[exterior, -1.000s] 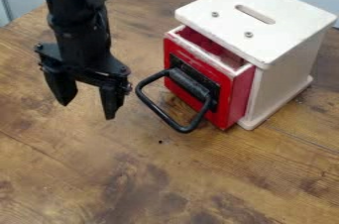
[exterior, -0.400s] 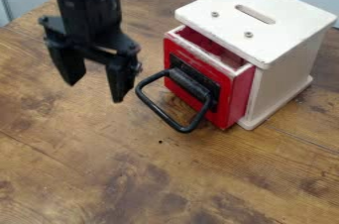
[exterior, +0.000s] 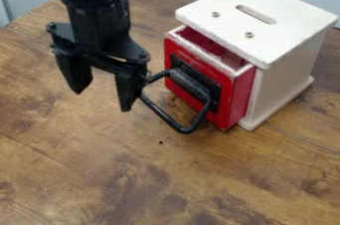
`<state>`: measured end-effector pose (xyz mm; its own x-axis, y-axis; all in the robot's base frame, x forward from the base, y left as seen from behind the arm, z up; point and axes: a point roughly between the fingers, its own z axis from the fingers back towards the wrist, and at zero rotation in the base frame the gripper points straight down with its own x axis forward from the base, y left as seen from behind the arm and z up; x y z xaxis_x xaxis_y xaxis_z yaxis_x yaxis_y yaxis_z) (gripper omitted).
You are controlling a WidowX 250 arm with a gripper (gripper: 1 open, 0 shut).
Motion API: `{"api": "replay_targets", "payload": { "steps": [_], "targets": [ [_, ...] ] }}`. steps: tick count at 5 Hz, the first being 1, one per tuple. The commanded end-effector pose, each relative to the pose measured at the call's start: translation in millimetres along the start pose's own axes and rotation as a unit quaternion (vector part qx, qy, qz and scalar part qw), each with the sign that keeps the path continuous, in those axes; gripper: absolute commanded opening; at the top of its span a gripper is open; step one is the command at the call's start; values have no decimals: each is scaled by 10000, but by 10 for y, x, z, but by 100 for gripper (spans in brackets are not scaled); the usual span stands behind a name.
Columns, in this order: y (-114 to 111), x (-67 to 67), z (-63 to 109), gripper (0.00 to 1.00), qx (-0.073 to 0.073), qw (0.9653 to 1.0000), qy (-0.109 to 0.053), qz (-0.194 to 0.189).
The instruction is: Close the drawer
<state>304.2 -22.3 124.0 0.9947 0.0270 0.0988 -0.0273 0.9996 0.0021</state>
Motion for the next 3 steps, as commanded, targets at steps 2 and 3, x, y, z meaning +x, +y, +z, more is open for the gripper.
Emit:
{"api": "replay_targets", "payload": {
  "steps": [2, 3],
  "targets": [
    [154, 59, 54, 0, -39, 9996, -273, -107],
    [373, 118, 29, 100, -33, 9997, -214, -121]
  ]
}}
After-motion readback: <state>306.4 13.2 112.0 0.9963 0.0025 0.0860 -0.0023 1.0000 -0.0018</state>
